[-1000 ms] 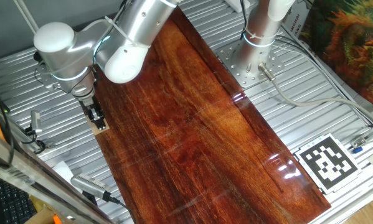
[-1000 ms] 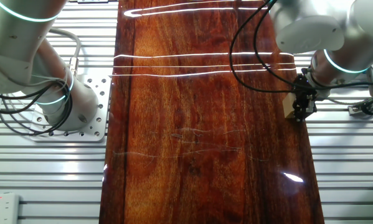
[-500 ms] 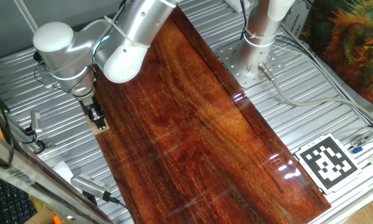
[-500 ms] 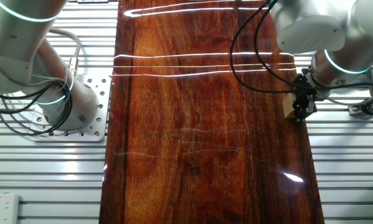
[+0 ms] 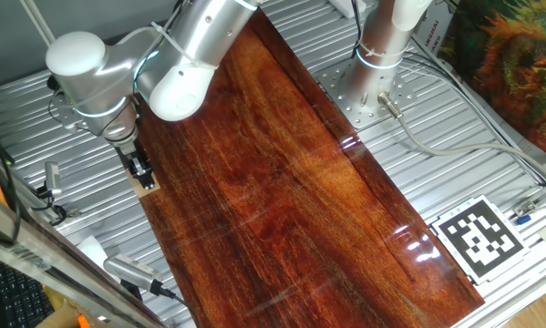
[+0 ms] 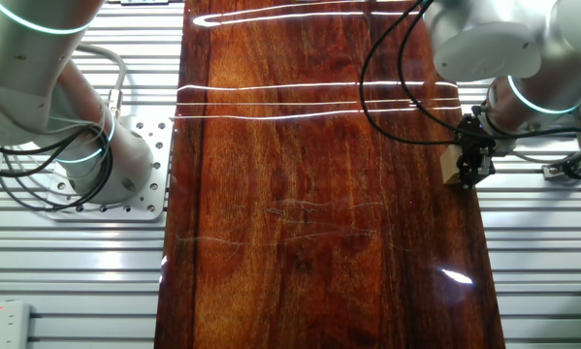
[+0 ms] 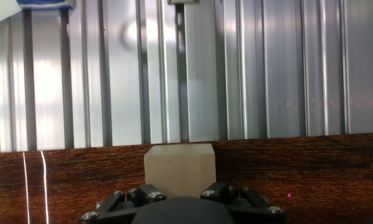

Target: Hold a small block with the gripper and sweep it from left to right on the table

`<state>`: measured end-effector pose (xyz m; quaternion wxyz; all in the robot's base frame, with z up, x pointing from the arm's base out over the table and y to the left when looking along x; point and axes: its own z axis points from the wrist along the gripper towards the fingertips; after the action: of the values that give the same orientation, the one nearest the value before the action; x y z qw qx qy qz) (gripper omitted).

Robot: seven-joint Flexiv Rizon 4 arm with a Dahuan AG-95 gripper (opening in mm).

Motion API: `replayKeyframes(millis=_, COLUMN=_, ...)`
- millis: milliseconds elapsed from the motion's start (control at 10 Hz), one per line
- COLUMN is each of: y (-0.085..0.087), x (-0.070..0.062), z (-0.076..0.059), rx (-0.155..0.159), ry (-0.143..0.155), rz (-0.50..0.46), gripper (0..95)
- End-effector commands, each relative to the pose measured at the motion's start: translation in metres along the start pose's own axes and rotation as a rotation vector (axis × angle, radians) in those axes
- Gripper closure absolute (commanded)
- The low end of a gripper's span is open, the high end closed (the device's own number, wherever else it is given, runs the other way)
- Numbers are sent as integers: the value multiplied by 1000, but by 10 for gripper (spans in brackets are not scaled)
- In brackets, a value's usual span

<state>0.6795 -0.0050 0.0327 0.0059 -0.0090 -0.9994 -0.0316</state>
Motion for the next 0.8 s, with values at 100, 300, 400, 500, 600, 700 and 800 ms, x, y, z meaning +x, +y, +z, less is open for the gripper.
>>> replayKeyframes(millis=100, y=0, x=0, z=0, rx=3, ry=2, rz=2, gripper=380)
replayKeyframes(millis=300, y=0, x=0, z=0, rx=6, ry=3, rz=1, gripper=570)
replayKeyframes(millis=400, y=0, x=0, z=0, rx=5, ry=5, rz=2, gripper=570)
replayKeyframes(millis=500, y=0, x=0, z=0, rx=5, ry=5, rz=3, gripper=570)
replayKeyframes(millis=600, y=0, x=0, z=0, rx=5, ry=6, rz=2, gripper=570)
replayKeyframes(millis=700, y=0, x=0, z=0, rx=6, ry=7, rz=1, gripper=570)
replayKeyframes(millis=800, y=0, x=0, z=0, rx=6, ry=7, rz=2, gripper=570)
